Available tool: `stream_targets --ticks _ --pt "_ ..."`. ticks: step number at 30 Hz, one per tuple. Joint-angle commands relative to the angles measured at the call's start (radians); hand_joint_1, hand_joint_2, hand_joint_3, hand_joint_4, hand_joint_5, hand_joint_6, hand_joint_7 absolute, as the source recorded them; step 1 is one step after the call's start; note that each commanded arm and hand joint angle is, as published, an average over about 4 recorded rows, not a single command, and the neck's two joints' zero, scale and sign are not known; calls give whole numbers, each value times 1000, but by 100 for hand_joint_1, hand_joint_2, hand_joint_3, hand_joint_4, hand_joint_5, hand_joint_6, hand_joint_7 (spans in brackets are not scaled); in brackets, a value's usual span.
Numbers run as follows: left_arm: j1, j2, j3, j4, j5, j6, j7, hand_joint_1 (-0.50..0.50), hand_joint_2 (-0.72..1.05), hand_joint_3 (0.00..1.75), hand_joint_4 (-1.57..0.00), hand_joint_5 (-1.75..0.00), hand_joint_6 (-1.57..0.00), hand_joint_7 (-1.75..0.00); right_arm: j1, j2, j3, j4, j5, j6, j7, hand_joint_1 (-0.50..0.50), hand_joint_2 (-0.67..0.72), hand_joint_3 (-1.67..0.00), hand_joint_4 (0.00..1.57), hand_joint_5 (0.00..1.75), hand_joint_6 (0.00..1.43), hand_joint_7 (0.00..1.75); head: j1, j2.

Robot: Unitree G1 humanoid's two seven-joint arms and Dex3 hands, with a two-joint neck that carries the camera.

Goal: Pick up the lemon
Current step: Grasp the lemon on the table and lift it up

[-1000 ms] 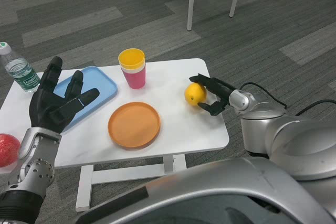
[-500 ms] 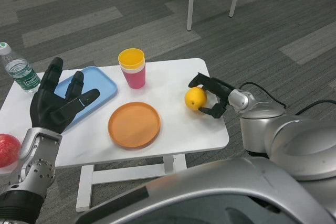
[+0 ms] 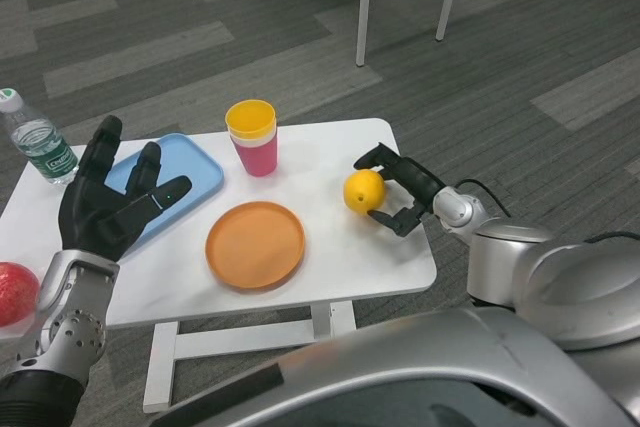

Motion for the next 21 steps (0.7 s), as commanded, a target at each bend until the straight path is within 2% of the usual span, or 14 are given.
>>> stream_targets --ticks 1,4,12,21 --pt "3 3 5 14 -4 -10 -4 50 96 9 0 0 0 -7 16 -16 -40 -37 4 -10 -15 -46 -35 -159 0 87 26 133 4 14" --pt "2 -1 7 15 -4 -11 -4 50 96 9 0 0 0 -7 26 -21 -73 -73 4 -12 -24 -46 -35 -159 0 87 28 133 1 42" --pt "-2 -14 13 20 -4 -15 -4 50 96 9 0 0 0 -7 67 -36 -173 -189 4 -16 -58 -46 -35 -159 0 87 35 133 9 72" --pt "-2 -33 21 20 -4 -26 -4 50 96 9 0 0 0 -7 87 -56 -203 -337 4 -26 -98 -46 -35 -159 3 87 37 133 26 115"
